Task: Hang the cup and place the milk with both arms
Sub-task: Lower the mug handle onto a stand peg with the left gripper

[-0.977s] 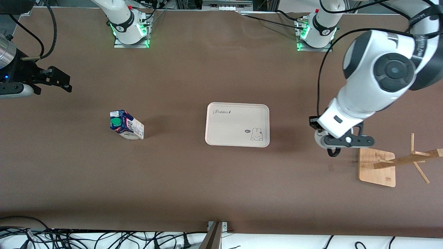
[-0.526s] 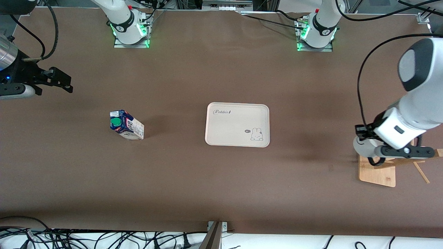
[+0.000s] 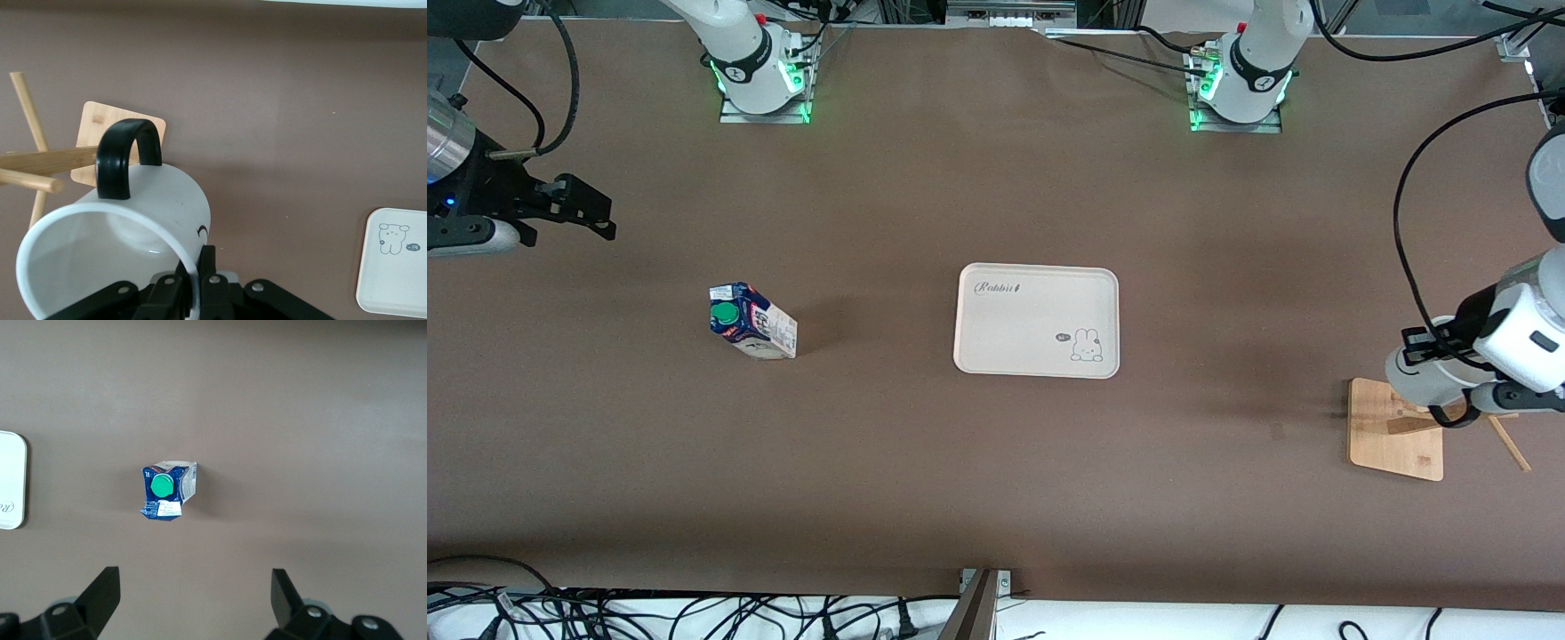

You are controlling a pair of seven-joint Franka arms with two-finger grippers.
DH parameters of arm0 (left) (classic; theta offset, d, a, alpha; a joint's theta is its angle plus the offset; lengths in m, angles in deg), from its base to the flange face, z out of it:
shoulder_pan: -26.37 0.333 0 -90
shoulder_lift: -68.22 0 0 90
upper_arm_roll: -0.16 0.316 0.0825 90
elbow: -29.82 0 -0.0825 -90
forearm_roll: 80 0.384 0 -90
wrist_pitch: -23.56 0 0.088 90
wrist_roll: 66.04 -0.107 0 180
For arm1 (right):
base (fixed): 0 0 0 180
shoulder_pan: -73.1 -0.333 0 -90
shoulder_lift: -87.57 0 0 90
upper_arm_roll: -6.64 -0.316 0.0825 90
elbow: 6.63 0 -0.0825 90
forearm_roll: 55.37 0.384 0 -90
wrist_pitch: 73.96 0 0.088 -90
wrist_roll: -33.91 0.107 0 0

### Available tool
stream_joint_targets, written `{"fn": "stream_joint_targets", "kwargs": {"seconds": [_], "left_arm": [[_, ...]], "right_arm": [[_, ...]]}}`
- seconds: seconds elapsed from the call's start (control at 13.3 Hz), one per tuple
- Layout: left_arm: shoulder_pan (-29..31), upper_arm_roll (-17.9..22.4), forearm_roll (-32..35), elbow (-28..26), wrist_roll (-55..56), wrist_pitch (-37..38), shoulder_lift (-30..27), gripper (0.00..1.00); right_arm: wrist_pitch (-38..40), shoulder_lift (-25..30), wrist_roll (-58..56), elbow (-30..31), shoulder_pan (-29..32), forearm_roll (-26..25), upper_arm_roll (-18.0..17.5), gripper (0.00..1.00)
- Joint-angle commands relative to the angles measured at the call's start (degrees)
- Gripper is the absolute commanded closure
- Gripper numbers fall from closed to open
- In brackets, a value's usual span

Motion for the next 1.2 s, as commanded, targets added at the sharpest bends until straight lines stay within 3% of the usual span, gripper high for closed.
{"fn": "stream_joint_targets", "kwargs": {"seconds": [0.0, 0.6, 1.13], "left_arm": [[1.4, -0.4, -1.1, 1.2, -1.1, 1.2, 0.2, 1.0], [5.8, -0.4, -4.0, 0.3, -1.5, 3.2, 0.7, 1.0], [9.2, -0.3, -5.0, -1.2, -8.8, 3.7, 1.7, 1.0]], "right_arm": [[-0.1, 0.2, 0.1, 0.0, 0.5, 0.0, -0.5, 0.0], [-0.1, 0.2, 0.0, 0.0, 0.5, -0.1, -0.5, 0.0], [-0.1, 0.2, 0.0, 0.1, 0.5, -0.2, -0.5, 0.0]]}}
